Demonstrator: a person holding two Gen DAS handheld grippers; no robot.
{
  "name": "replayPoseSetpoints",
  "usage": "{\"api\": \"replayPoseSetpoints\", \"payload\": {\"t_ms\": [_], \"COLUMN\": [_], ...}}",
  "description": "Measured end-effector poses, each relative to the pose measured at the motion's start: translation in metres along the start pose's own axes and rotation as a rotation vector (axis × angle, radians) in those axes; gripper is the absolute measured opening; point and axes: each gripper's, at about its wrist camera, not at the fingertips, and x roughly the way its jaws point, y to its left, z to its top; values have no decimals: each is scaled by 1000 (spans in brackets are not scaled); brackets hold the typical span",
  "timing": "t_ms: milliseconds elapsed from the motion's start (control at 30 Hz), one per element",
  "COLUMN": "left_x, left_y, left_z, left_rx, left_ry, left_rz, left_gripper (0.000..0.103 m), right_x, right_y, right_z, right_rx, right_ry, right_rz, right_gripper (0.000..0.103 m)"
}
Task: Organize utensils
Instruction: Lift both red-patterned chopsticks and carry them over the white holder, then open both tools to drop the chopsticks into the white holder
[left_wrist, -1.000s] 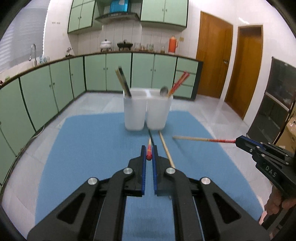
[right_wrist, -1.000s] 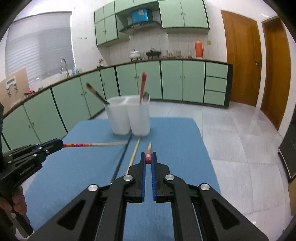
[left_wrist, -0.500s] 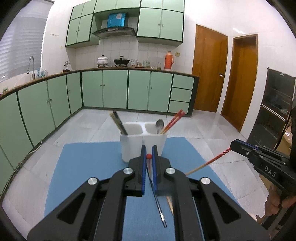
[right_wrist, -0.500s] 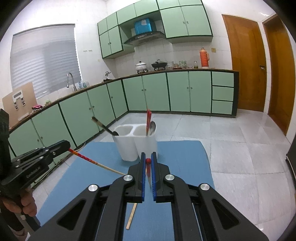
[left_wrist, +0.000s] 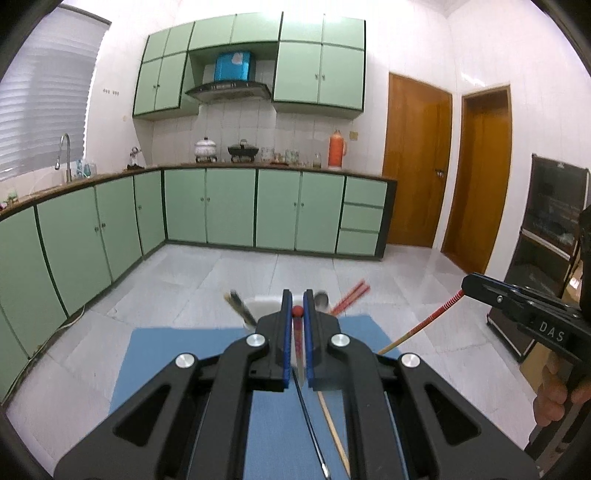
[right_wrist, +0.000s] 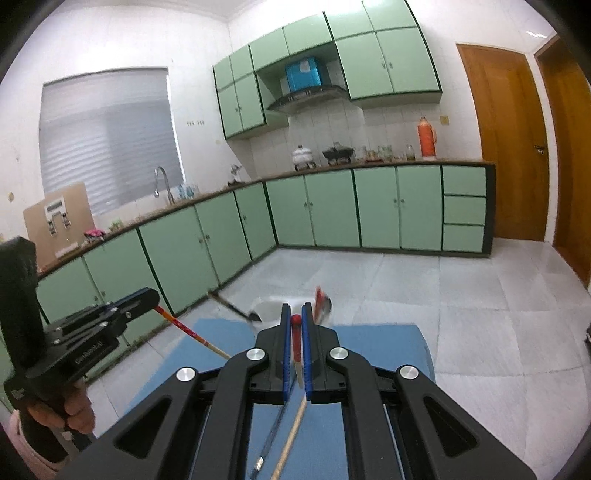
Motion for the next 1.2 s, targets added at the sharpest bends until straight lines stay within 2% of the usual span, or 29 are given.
{"api": "replayPoseSetpoints", "payload": {"t_ms": [133,367,500,733,1000,1067,1100,1133,1200], "left_x": [0,17,37,97,148,152,151,151,143], "left_y": [4,2,3,11,30,36,39,42,46], "left_z": [26,66,79,71,40,34,32,32,31], "left_rx": [-14,-13,-7,3,-20,-28,-34,-40,-50], "left_ry": [-63,-153,-155,-79,67,85,88,86,73], "left_rz": [-4,27,43,99,90,91,89,87,81], "left_gripper": [5,5,5,5,7,15,26,32,37], "right_x": [1,16,39,96,139,142,141,141,135], "right_y": [4,10,9,1,-2,-5,-6,-8,-12], "right_z": [27,71,84,70,43,38,36,37,36], "right_rx": [-8,-32,-46,-52,-46,-40,-32,-29,-22], "right_ry": [-58,-138,-135,-42,62,74,74,74,63], "right_rz": [25,12,-15,-54,-39,-32,-31,-32,-42], "right_gripper": [5,5,5,5,6,8,11,14,19]}}
